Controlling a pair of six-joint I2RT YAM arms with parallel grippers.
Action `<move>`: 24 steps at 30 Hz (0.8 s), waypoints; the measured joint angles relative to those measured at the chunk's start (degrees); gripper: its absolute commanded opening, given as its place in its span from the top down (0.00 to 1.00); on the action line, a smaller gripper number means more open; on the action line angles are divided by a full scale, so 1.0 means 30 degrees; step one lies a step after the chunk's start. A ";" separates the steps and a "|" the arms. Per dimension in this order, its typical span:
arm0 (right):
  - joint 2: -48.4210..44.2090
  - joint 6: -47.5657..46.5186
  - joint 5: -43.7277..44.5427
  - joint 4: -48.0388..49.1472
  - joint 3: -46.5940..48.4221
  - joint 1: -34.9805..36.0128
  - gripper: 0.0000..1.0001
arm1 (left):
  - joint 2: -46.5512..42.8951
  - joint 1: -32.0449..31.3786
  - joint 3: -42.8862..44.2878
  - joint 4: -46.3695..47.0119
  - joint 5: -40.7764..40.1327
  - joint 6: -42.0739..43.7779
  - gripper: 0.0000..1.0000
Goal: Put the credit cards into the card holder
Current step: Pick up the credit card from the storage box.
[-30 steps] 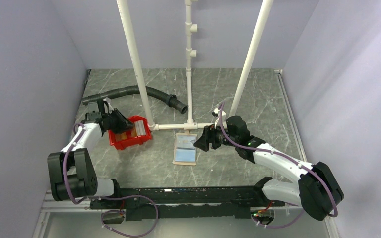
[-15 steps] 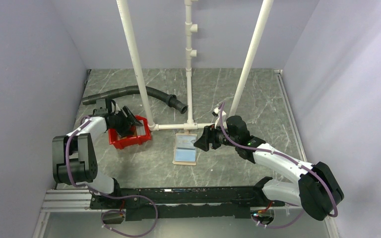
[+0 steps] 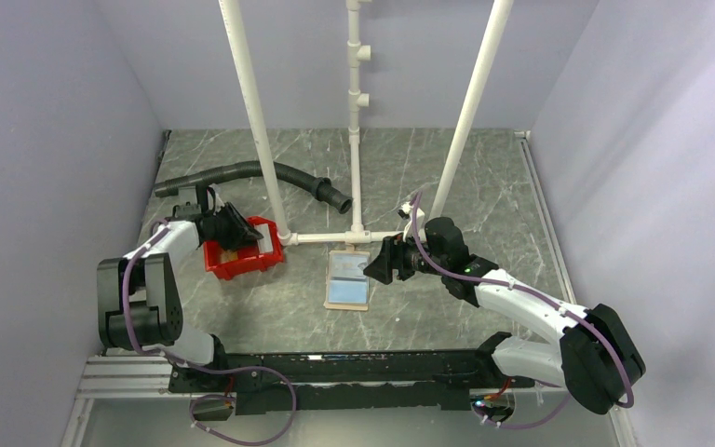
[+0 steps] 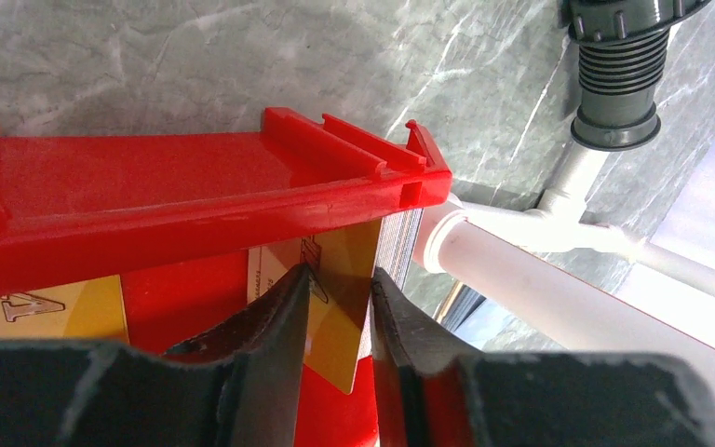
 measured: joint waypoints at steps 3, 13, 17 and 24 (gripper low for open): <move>0.0000 0.0000 -0.0007 0.0000 0.0000 0.0000 0.30 | -0.0095 0.0000 0.0000 0.0000 -0.0015 -0.0007 0.72; -0.0015 0.0007 -0.0022 0.0000 0.0000 0.0000 0.30 | -0.0896 0.0022 0.0000 -0.0546 -0.0605 0.0044 0.87; -0.0015 0.0007 -0.0044 0.0000 0.0000 0.0000 0.30 | -0.1836 0.0022 0.0000 -0.1326 -0.1100 0.0255 0.97; -0.0015 0.0015 -0.0051 0.0000 0.0000 0.0000 0.30 | -0.2871 0.0022 0.0015 -0.2397 -0.1661 0.0532 1.00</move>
